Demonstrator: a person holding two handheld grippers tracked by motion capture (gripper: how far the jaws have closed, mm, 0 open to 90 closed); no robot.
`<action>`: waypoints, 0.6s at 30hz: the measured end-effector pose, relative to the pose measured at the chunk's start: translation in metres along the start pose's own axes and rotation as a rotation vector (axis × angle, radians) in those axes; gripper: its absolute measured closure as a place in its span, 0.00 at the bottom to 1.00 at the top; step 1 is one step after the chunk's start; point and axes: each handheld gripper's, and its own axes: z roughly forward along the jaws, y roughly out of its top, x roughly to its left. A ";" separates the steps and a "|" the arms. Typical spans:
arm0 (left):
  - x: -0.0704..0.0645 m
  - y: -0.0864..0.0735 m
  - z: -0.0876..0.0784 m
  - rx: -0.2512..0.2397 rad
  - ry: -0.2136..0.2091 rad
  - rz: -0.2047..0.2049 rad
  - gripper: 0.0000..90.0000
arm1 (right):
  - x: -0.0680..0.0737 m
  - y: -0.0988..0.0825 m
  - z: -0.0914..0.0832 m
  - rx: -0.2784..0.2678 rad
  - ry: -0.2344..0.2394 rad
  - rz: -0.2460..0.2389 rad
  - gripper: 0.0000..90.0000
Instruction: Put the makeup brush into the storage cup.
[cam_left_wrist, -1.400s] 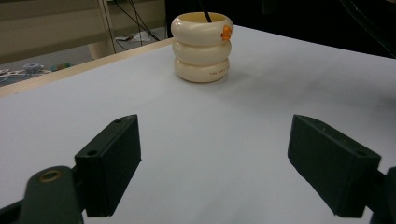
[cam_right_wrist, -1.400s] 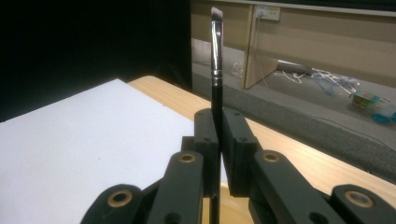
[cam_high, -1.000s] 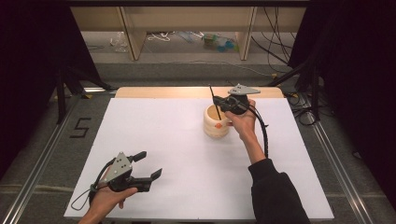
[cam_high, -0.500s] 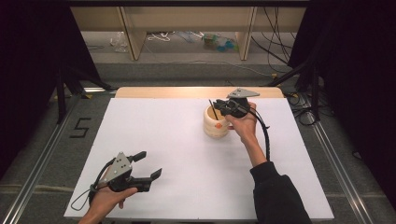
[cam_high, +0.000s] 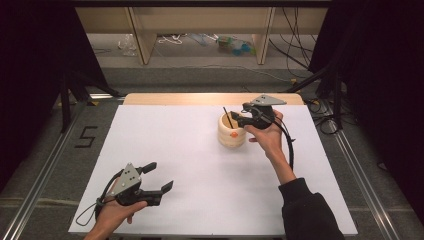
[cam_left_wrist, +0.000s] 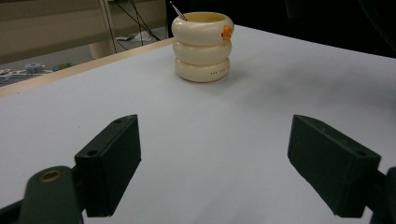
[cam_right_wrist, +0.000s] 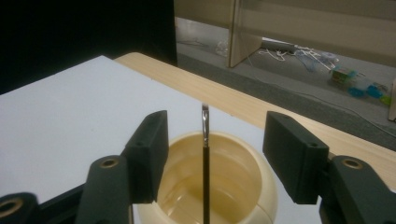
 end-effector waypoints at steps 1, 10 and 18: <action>0.000 0.000 0.000 0.001 -0.001 -0.005 0.19 | 0.000 0.001 -0.003 0.008 -0.004 -0.011 0.43; 0.000 0.001 0.000 -0.003 0.001 0.005 0.19 | 0.007 0.002 -0.025 -0.031 0.000 -0.030 0.41; 0.000 0.000 -0.001 -0.001 0.002 0.007 0.19 | 0.015 0.003 -0.040 -0.048 0.018 -0.034 0.40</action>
